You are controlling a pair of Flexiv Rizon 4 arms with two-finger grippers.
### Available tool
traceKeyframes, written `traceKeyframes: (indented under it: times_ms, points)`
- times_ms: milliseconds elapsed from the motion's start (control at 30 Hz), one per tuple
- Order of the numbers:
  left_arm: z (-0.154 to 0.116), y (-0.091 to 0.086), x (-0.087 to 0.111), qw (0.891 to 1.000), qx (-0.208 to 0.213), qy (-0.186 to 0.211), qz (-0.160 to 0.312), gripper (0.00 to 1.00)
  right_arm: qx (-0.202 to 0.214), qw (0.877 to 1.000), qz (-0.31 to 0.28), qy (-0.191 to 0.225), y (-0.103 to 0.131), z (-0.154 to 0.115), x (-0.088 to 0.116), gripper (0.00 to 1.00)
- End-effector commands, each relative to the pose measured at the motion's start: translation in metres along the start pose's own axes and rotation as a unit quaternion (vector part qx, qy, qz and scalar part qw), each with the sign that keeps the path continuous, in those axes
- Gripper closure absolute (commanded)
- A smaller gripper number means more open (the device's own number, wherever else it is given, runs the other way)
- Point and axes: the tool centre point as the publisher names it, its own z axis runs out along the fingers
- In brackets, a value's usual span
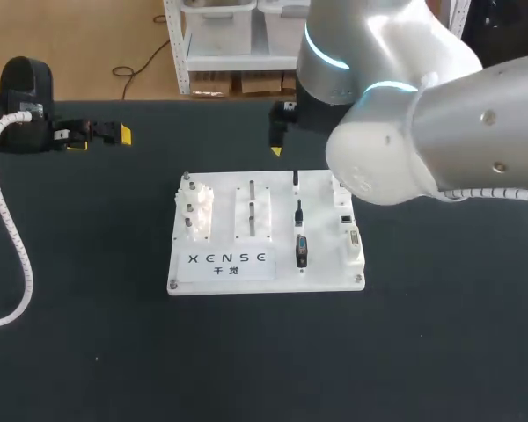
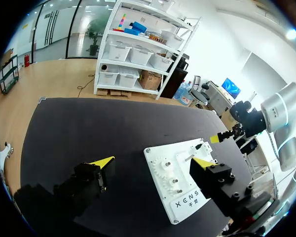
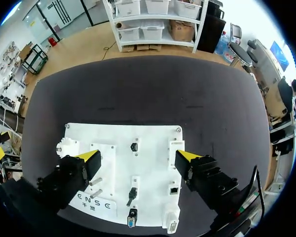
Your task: Insert the USB connector, Ethernet cable, and multi-pin plug into their matching sockets one by one.
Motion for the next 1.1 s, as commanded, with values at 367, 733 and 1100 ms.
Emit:
traceKeyframes:
  times_ms: [367, 733, 1100]
  points:
    - [0.0, 0.0, 0.0, 1.0, 0.0, 0.0, 0.0, 0.0, 0.025, 0.999, 0.038, 0.026, -0.003, 0.013, -0.01, 0.0]
    - [0.0, 0.0, 0.0, 1.0, 0.0, 0.0, 0.0, 0.0, 0.011, 0.996, 0.029, 0.086, 0.007, 0.039, -0.015, 0.0]
    - [0.0, 0.0, 0.0, 1.0, 0.0, 0.0, 0.0, 0.0, 0.045, 0.995, 0.021, 0.089, 0.002, 0.049, -0.006, 0.0]
